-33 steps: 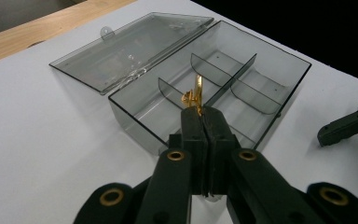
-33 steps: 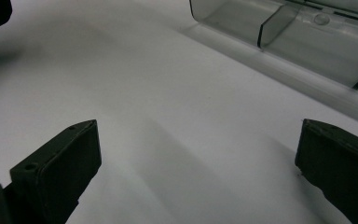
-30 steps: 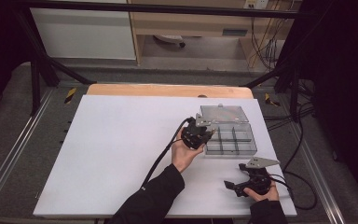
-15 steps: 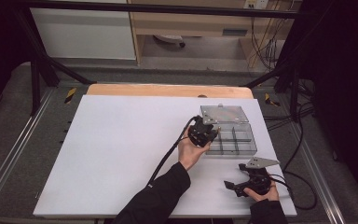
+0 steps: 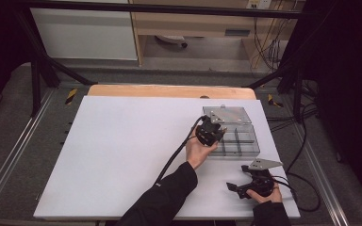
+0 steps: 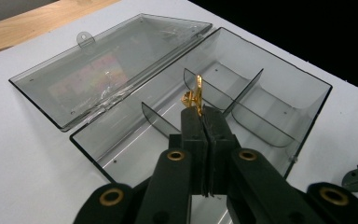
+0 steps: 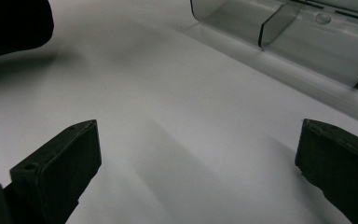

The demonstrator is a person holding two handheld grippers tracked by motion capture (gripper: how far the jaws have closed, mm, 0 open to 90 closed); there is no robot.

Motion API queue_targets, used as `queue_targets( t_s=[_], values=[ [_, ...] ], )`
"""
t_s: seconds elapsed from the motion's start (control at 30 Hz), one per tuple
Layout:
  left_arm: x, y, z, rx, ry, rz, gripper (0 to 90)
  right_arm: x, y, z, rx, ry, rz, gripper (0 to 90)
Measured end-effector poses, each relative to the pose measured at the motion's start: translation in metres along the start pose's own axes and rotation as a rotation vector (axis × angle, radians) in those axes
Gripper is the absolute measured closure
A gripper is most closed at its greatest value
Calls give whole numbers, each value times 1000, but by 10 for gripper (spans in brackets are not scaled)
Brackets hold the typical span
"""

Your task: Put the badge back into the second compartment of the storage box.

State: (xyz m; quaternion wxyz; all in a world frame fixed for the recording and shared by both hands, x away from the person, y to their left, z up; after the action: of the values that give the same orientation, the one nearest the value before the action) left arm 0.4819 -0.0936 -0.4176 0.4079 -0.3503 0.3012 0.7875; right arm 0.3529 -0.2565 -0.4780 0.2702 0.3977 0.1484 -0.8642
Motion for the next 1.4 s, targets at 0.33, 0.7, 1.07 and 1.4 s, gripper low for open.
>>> queue_targets(
  t_s=[0.33, 0.7, 1.07, 1.4],
  values=[
    [-2, -3, -15, -9, -11, 8, 884, 0, 0, 0, -2, 0, -4, 6],
    [-2, -3, -31, -6, -37, 12, 883, 0, 0, 0, -1, -1, -1, 6],
    [1, -4, -43, -2, -63, 11, 883, 0, 0, 1, -2, -1, -3, 6],
    [4, -4, -49, 2, -89, 12, 879, 0, 0, 1, -3, -1, -3, 6]
  ],
)
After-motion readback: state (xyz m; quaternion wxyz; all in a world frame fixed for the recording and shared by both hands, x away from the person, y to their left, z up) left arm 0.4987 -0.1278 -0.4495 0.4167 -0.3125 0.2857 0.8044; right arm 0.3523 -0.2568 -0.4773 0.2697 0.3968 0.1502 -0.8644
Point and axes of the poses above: each handheld gripper's, and its own axes: z roughly backward along the jaws, x roughly out of its underside, y roughly to its right, the point moved 3 cm from there along -z, roughly forward along the jaws, and after that the axes turned 11 degrees about x, right-handed, at the moved point
